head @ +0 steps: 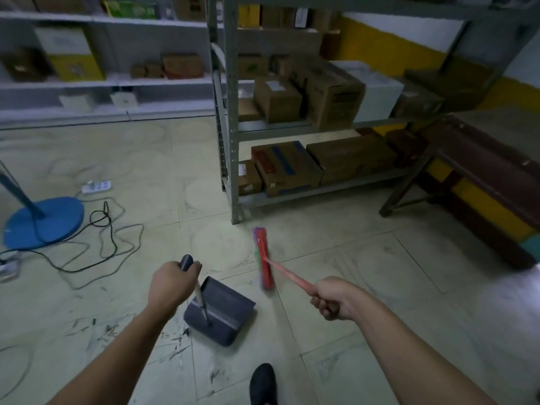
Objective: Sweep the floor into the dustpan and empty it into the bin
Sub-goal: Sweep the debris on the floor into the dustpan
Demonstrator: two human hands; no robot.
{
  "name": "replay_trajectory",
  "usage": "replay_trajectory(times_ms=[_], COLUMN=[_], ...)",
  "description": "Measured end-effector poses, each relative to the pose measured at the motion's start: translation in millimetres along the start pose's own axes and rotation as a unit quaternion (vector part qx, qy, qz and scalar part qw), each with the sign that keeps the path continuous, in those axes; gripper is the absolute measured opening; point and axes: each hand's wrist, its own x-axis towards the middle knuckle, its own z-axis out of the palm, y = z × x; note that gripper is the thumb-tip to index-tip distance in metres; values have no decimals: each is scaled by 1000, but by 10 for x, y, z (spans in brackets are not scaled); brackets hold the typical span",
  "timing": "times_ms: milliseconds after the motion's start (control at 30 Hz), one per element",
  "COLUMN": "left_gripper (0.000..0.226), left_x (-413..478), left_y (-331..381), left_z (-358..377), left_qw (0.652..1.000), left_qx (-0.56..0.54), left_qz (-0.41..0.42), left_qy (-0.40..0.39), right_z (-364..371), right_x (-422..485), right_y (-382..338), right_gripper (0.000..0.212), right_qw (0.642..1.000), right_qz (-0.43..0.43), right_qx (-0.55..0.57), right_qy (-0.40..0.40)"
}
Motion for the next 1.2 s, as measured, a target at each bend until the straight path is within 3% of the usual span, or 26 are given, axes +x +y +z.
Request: replay_trajectory(times_ms=[133, 333, 500, 667, 733, 833, 967, 1067, 1200], left_gripper=[42, 46, 45, 44, 43, 43, 44, 43, 40], left_x=[318, 721, 849, 901, 988, 1159, 1358, 1476, 1539], left_y=[215, 486, 474, 426, 448, 591, 864, 1057, 1204], left_z=[-84, -57, -120, -155, -135, -84, 1, 6, -19], left_qw=[999, 998, 994, 972, 963, 945, 917, 893, 852], left_qx=[35, 42, 6, -29, -40, -53, -75, -93, -141], left_qz=[10, -5, -75, -175, -207, -245, -294, -325, -364], left_qy=[14, 46, 81, 155, 171, 209, 259, 297, 349], right_z=[-82, -55, 153, 382, 452, 489, 501, 369, 323], right_x=[142, 791, 1355, 1624, 1653, 1761, 1903, 2122, 2428], right_y=[-535, -1480, -1772, -2185, -2510, -2982, -3481, -3775, -4079], right_gripper=[22, 21, 27, 38, 44, 21, 18, 9, 16], right_qw=[999, 987, 976, 968, 976, 962, 926, 895, 843], right_qz=[-9, 67, 117, 112, 90, 37, -5, 11, -39], right_qx=[-34, 67, 99, 93, -2, -177, -272, -343, -483], right_qy=[-29, -133, -153, -205, -199, -205, -262, -286, -235])
